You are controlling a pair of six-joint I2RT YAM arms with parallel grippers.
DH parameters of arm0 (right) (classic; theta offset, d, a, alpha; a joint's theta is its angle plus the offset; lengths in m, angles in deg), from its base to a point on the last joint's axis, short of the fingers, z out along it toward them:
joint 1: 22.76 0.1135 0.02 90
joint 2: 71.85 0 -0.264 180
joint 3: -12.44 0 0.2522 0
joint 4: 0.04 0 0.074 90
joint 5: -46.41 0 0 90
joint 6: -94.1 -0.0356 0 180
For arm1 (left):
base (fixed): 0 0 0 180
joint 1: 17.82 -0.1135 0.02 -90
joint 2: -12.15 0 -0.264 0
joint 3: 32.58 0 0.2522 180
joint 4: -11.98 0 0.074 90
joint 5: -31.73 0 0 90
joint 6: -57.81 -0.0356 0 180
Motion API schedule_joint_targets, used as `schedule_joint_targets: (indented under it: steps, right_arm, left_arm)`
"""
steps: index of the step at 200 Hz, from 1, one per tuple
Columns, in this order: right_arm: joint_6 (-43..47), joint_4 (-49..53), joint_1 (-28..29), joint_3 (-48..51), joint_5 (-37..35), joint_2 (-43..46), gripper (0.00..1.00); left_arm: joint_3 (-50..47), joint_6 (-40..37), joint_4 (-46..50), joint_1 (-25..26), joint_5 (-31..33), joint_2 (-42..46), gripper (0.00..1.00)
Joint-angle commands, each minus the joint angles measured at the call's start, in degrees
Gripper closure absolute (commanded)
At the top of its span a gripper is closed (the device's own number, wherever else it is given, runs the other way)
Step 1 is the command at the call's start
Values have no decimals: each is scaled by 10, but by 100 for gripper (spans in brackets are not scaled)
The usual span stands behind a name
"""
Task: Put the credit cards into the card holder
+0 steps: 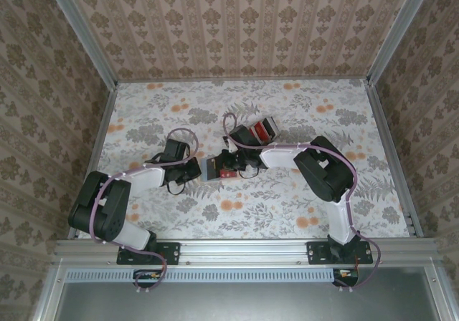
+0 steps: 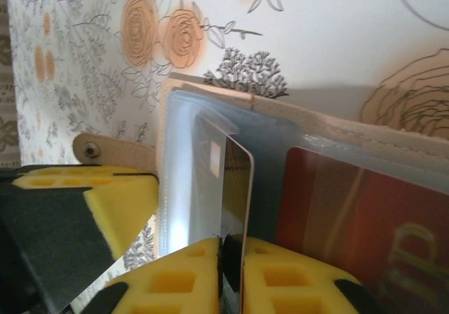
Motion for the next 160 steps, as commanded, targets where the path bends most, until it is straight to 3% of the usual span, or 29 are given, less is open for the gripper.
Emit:
schedule_joint_targets:
  steps: [1,66,115,160]
  right_arm:
    - [29,52,7,-9,-35,7,78]
    - [67,95,6,-3,-77,53,71]
    - [88,118,7,-5,-99,48,85]
    - [85,111,11,-29,-79,9,88]
  left_arm:
    - [-3,-5,58,15,-4,-16,100]
    - [-12,-4,51,15,8,2,100]
    - [-17,7,42,15,7,7,100]
    - [-16,14,33,34,-4,-10,100]
